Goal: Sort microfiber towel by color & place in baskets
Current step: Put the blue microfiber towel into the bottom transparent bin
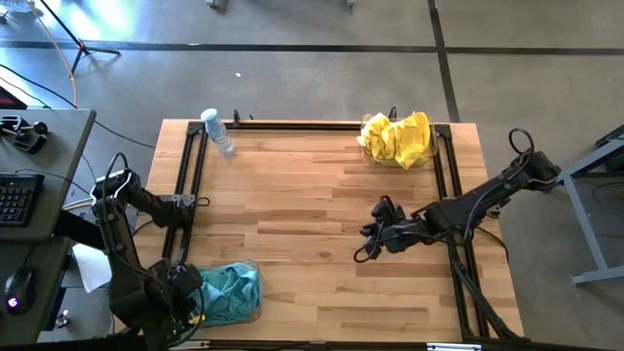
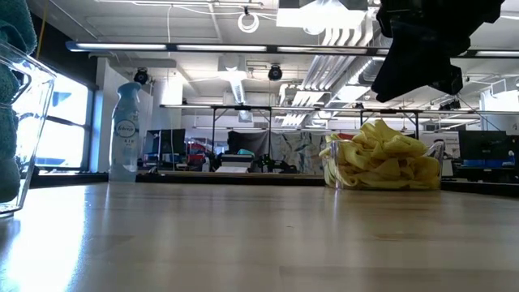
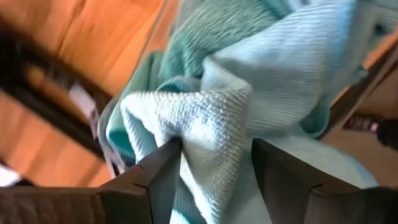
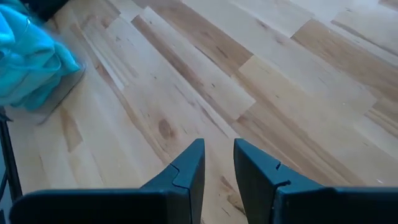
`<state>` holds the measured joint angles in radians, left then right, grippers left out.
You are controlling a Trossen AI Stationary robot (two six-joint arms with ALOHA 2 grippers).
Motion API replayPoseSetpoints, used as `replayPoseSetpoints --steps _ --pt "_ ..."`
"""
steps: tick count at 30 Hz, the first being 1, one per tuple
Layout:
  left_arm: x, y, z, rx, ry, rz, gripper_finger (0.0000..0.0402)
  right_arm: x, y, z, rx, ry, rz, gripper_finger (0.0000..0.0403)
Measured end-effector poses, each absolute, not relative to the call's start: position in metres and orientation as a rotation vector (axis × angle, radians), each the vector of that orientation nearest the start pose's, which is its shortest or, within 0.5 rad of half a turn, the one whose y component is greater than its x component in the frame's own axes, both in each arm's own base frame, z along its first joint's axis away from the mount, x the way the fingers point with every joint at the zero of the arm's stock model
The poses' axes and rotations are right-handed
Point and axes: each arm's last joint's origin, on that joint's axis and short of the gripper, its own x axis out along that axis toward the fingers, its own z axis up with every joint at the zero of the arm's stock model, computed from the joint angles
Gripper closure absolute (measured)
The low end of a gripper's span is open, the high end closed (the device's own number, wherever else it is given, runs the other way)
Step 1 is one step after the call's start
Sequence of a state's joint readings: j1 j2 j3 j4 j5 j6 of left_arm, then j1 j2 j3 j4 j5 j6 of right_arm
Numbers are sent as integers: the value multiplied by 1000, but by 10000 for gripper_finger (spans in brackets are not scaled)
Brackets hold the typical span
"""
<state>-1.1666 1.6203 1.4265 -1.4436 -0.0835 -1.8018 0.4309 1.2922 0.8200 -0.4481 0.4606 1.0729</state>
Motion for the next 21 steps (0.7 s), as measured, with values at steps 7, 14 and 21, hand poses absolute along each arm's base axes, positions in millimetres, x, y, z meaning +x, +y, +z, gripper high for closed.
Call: replayPoseSetpoints --steps 7,14,21 --pt "119 -255 267 -297 1450 385 216 235 87 225 629 693 -474 325" --pt "115 -257 216 -296 1517 269 216 238 82 226 653 676 -492 325" --pt "110 -250 182 -291 1520 220 216 238 81 226 659 672 -495 325"
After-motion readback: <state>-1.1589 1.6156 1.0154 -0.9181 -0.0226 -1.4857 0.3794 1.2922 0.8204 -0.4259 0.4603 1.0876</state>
